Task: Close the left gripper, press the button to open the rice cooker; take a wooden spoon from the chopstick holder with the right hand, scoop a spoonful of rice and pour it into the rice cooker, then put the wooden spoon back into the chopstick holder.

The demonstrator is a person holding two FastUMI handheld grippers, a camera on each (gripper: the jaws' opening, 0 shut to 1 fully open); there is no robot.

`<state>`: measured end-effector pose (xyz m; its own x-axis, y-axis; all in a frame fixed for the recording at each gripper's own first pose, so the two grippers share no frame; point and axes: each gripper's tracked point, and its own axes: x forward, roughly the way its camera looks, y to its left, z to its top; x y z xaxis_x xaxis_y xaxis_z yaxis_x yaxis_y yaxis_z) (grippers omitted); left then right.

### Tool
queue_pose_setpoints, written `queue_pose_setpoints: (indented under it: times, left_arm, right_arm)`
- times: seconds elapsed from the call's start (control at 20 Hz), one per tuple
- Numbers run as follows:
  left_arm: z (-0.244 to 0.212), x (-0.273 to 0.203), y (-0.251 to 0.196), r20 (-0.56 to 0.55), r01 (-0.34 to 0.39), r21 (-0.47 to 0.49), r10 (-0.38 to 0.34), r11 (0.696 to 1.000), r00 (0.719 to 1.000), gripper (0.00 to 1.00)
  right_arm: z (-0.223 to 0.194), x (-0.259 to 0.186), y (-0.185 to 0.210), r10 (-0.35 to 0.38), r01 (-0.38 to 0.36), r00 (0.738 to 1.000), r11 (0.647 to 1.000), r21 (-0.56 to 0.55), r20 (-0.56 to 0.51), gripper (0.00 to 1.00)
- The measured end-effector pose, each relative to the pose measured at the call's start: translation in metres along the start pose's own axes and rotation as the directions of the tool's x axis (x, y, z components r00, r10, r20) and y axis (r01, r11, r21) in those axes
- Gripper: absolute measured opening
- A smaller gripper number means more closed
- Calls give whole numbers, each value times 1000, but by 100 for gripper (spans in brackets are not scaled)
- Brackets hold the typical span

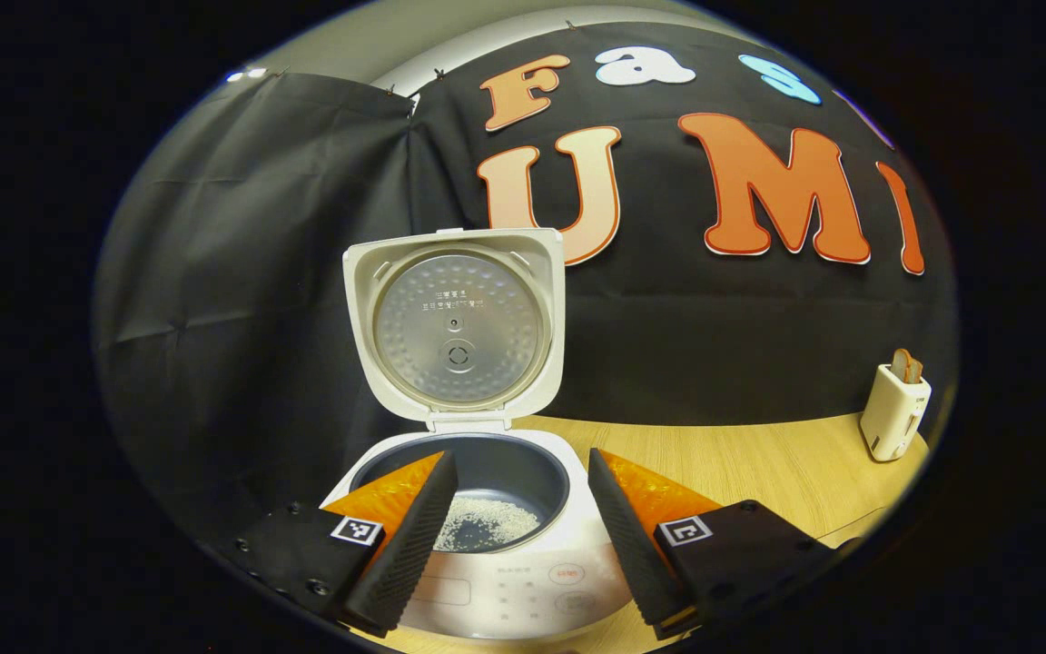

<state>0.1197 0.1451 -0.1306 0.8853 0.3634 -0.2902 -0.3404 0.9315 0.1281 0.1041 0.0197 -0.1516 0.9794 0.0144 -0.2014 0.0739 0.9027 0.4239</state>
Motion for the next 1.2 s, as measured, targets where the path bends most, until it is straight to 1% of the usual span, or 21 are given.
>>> queue_pose_setpoints:
  times: [0.1, 0.15, 0.2, 0.25, 0.35, 0.4, 0.45, 0.5, 0.55, 0.6, 0.65, 0.7, 0.75, 0.8, 0.85, 0.9, 0.95, 1.0, 1.05, 1.1, 1.2]
  left_arm:
    - [1, -1, -6, 0, 10, -1, -10, 1000, 1000, 95]
    - [1, 0, -7, 0, 9, 0, -9, 1000, 1000, 96]
    - [2, 0, -6, 1, 7, 4, -7, 1000, 1000, 95]
    - [3, 0, -6, 4, 4, 8, -4, 1000, 1000, 96]
    - [10, -1, -5, 22, 1, 0, -1, 1000, 1000, 95]
    - [14, 0, -6, 34, 8, -13, -8, 1000, 999, 96]
    - [18, 0, -9, 40, 23, -27, -22, 999, 999, 94]
    - [21, 0, -11, 45, 32, -36, -31, 999, 999, 94]
    - [28, 0, -12, 53, 37, -35, -35, 999, 998, 95]
    - [33, -1, -12, 60, 42, -30, -40, 999, 997, 95]
    - [40, 0, -13, 71, 46, -22, -44, 999, 997, 95]
    - [47, 1, -13, 83, 50, -16, -48, 999, 995, 95]
    - [54, 2, -14, 93, 52, -11, -51, 999, 994, 94]
    - [59, 1, -15, 97, 59, -8, -58, 998, 994, 94]
    - [64, 2, -15, 99, 63, -12, -62, 998, 993, 96]
    - [68, 3, -15, 97, 70, -18, -68, 997, 993, 96]
    - [72, 4, -14, 90, 74, -30, -71, 997, 993, 94]
    - [77, 8, -11, 85, 83, -44, -79, 996, 993, 94]
    - [83, 10, -7, 80, 87, -59, -83, 994, 993, 96]
    - [89, 14, -2, 78, 86, -63, -81, 994, 994, 94]
    - [106, 21, 13, 86, 59, -40, -55, 997, 995, 94]
  right_arm:
    - [-10, 1, 2, 9, -9, 1000, 1000, 6, -14, 18]
    - [-14, 0, 3, 13, -13, 1000, 1000, -1, -17, 18]
    - [-8, 0, 1, 12, -12, 1000, 1000, 7, 1, 18]
    - [-10, 2, 1, 14, -14, 1000, 1000, 7, -1, 18]
    - [-11, -5, 9, 69, -69, 998, 998, 14, -14, 20]
    - [-10, -10, 11, 82, -82, 996, 997, 12, -21, 23]
    - [-8, -6, 12, 87, -87, 996, 996, 2, -20, 27]
    - [-4, -6, 7, 76, -76, 997, 997, -16, -16, 35]
    - [0, -4, 1, 62, -63, 998, 997, -38, -14, 27]
    - [3, -5, -3, 55, -56, 998, 997, -54, -19, 44]
    - [5, -7, -5, 51, -53, 998, 996, -69, -24, 48]
    - [9, -8, -8, 44, -46, 999, 995, -85, -25, 58]
    - [14, -9, -10, 39, -41, 999, 994, -105, -21, 62]
    - [20, -9, -13, 25, -26, 1000, 992, -125, -8, 70]
    - [28, -10, -16, 16, -14, 1000, 990, -143, 14, 73]
    - [37, -11, -18, 4, 2, 999, 988, -156, 38, 88]
    - [47, -12, -20, -2, 13, 998, 986, -168, 63, 79]
    - [58, -15, -21, -5, 21, 996, 984, -177, 87, 89]
    - [69, -18, -21, -7, 29, 993, 982, -186, 114, 80]
    - [79, -18, -22, -8, 36, 990, 980, -198, 139, 80]
    - [99, -20, -20, -10, 51, 984, 973, -224, 180, 80]
